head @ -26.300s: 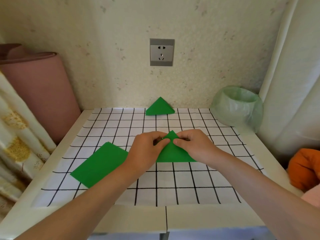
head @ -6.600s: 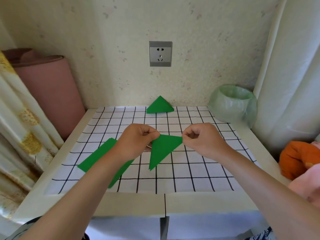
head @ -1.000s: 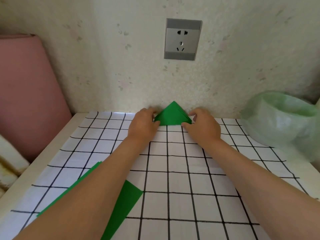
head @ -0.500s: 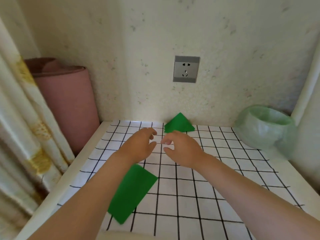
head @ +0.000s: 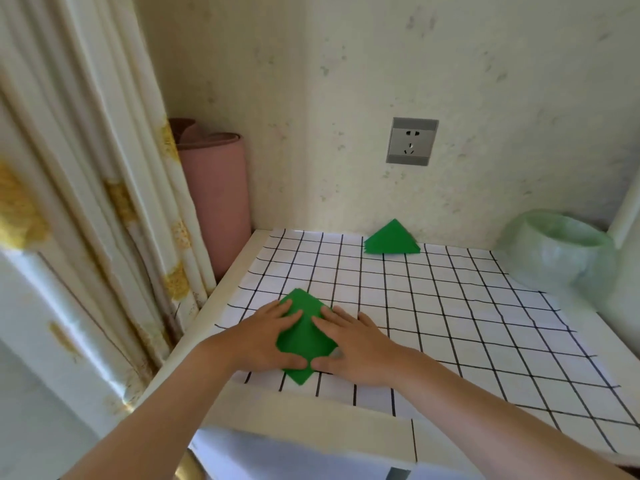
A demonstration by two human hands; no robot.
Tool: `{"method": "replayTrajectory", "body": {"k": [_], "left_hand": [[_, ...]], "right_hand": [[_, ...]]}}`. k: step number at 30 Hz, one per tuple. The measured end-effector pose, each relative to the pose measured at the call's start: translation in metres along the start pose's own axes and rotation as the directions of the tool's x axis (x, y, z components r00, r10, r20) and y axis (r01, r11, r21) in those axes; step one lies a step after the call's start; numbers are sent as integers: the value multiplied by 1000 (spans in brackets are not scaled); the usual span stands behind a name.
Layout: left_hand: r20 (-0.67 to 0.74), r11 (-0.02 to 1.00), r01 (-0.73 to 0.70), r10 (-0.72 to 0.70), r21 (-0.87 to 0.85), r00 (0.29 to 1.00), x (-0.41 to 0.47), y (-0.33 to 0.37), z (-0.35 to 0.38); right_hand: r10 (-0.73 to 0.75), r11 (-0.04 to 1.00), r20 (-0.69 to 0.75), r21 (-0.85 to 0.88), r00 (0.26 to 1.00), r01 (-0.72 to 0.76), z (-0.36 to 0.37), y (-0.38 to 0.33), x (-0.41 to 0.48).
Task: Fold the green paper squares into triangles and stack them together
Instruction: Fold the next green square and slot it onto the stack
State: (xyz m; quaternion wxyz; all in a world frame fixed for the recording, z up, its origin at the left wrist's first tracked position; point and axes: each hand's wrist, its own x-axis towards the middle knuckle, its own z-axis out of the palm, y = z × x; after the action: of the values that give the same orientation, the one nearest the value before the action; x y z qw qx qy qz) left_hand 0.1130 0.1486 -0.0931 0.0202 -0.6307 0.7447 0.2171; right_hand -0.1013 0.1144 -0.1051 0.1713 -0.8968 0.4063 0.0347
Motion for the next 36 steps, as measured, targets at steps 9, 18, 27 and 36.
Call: {"method": "replayTrajectory", "body": {"k": [9,18,27,36], "left_hand": [[-211,999,-36,29,-29,977,8,-15,10],[-384,996,-48,15,-75,923,18,-19,12],[-312,966,-155,85,-207,946,2,-18,-3],[-276,928,-256,180,-271,944,-11,-30,-10]], "right_hand": [[71,987,-177,157,982,-43,2,0,8],[109,986,-138,138,984,-90,2,-14,7],[103,988,-247,134,963,-71,7,-10,12],[106,941,-244,337,964,-18,-5,-5,16]]}}
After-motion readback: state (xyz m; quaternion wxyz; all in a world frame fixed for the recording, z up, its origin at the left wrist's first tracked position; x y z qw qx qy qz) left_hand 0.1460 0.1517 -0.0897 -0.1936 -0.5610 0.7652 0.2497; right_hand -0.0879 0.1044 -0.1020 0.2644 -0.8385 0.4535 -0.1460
